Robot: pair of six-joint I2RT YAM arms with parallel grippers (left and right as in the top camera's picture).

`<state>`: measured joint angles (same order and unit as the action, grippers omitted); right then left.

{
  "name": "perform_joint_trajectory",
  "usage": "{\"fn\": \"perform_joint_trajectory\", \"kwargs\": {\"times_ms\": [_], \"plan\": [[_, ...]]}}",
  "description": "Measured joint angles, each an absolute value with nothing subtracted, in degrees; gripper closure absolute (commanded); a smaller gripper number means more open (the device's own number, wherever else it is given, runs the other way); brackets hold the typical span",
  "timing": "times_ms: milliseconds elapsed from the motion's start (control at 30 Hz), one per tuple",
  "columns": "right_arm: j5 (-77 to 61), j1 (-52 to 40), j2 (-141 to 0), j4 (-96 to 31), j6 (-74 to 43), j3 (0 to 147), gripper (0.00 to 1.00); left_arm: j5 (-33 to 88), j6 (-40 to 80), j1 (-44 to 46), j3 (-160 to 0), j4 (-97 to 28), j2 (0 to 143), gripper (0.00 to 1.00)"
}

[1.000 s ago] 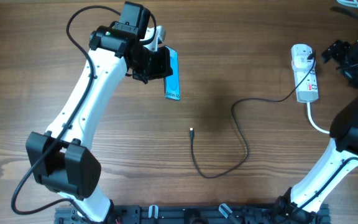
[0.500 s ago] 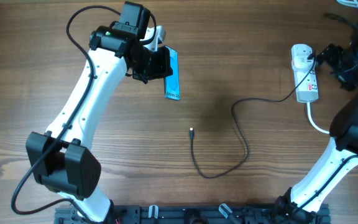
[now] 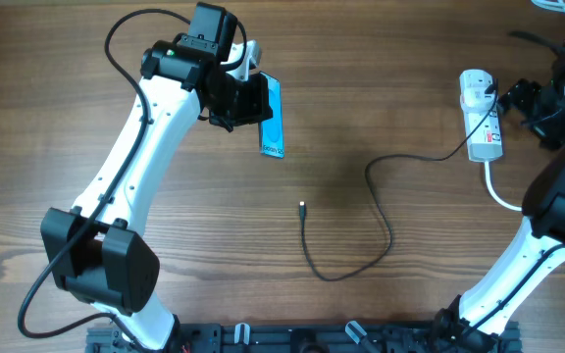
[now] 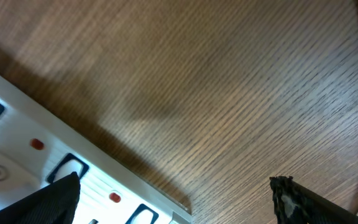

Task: Plug charger to phone and switch on socket

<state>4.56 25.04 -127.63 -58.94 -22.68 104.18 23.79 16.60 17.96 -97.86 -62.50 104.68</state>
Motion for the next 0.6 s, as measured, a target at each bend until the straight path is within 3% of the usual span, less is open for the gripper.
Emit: {"fn": "perform_joint_trajectory", "kwargs": {"times_ms": [600], "plan": [[0.40,25.02,-127.79,-54.00,-22.63,101.32,0.00,23.79,16.60,17.96,-97.86,-62.48,104.68,0.96]]}}
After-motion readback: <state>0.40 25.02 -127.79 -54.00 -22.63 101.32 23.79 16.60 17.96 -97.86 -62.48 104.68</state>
